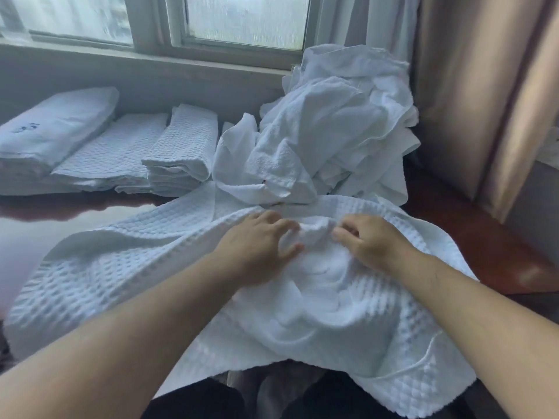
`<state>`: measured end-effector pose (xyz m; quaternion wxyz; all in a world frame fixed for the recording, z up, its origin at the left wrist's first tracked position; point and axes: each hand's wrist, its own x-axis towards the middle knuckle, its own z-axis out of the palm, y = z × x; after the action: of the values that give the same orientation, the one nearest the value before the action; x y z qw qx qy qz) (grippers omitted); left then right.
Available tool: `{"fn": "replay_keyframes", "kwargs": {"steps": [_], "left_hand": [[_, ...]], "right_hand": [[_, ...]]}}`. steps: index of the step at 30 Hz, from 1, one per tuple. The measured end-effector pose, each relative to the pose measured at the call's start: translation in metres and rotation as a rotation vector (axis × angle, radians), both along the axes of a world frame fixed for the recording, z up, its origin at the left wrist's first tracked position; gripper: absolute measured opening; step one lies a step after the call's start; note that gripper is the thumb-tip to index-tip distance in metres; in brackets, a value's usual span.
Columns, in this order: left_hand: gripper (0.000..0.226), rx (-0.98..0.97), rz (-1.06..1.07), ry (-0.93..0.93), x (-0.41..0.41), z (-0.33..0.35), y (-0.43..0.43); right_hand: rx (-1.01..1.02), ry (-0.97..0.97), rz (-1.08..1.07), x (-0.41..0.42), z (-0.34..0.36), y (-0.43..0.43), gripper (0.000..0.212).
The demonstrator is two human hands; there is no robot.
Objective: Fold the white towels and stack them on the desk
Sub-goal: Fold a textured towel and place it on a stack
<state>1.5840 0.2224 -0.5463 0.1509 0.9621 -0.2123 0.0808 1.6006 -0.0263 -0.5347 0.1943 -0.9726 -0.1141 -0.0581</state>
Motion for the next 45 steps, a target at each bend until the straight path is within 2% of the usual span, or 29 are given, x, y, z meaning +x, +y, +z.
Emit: {"fn": "replay_keyframes", "kwargs": {"steps": [1,3,5,7,9,10,11,14,16,18,20,21,23,25,27,30,32,37,41,43,45], "left_hand": [[0.044,-0.005,0.031,-0.015,0.003,0.003,-0.004],[0.038,0.097,0.058,-0.136,0.012,0.014,-0.013],[0.039,0.249,0.022,-0.215,0.022,0.021,-0.019],[0.046,0.277,0.022,-0.056,0.028,0.016,-0.022],[0.065,0.198,0.069,0.171,0.030,0.005,-0.018],[0.069,0.179,0.071,0.218,0.034,0.001,-0.014],[0.069,0.145,0.070,0.240,0.038,0.000,-0.008],[0.050,-0.104,0.047,0.303,0.052,0.002,0.019],[0.047,-0.195,0.047,0.211,0.052,-0.002,0.035],[0.056,-0.255,0.060,0.054,0.042,-0.008,0.044],[0.055,-0.302,0.053,-0.010,0.037,-0.011,0.045],[0.051,-0.323,0.066,-0.018,0.038,-0.012,0.045],[0.043,-0.388,0.123,-0.040,0.041,-0.012,0.048],[0.039,-0.385,0.202,-0.057,0.041,-0.013,0.059],[0.045,-0.268,0.264,-0.027,0.039,-0.015,0.083],[0.074,-0.016,0.270,0.093,0.033,-0.011,0.125],[0.086,0.070,0.293,0.162,0.027,-0.011,0.145],[0.082,0.122,0.361,0.158,0.008,-0.013,0.166],[0.060,0.153,0.398,0.234,0.003,-0.009,0.180],[0.059,0.150,0.478,0.270,0.008,-0.008,0.167],[0.059,0.065,0.486,0.269,0.014,-0.007,0.137]], "right_hand": [[0.014,-0.016,-0.076,0.003,0.004,-0.004,0.022],[-0.106,-0.091,-0.294,0.013,0.005,-0.011,0.022],[-0.303,-0.048,-0.512,0.024,-0.002,-0.015,0.051],[-0.327,0.159,-0.610,0.032,-0.010,-0.017,0.077],[-0.283,0.305,-0.561,0.043,-0.020,-0.023,0.086],[-0.278,0.325,-0.513,0.049,-0.022,-0.027,0.087],[-0.268,0.328,-0.471,0.055,-0.023,-0.031,0.087],[-0.243,0.346,-0.386,0.066,-0.020,-0.031,0.093],[-0.268,0.341,-0.399,0.071,-0.019,-0.027,0.094],[-0.323,0.354,-0.497,0.074,-0.010,-0.008,0.088],[-0.347,0.312,-0.527,0.074,0.001,0.027,0.069],[-0.292,0.223,-0.450,0.072,0.002,0.047,0.056],[-0.036,-0.045,-0.178,0.062,-0.004,0.085,0.033],[0.174,-0.201,0.042,0.051,-0.015,0.110,0.021],[0.149,-0.188,0.126,0.053,-0.022,0.114,0.022],[-0.050,-0.070,0.221,0.066,-0.024,0.109,0.047],[-0.140,-0.040,0.254,0.070,-0.025,0.112,0.052],[-0.234,-0.180,-0.057,0.069,-0.031,0.139,0.038],[0.009,-0.226,-0.046,0.063,-0.033,0.142,0.026],[0.106,-0.196,-0.011,0.062,-0.030,0.141,0.023],[0.213,-0.108,0.022,0.058,-0.023,0.137,0.024]]}}
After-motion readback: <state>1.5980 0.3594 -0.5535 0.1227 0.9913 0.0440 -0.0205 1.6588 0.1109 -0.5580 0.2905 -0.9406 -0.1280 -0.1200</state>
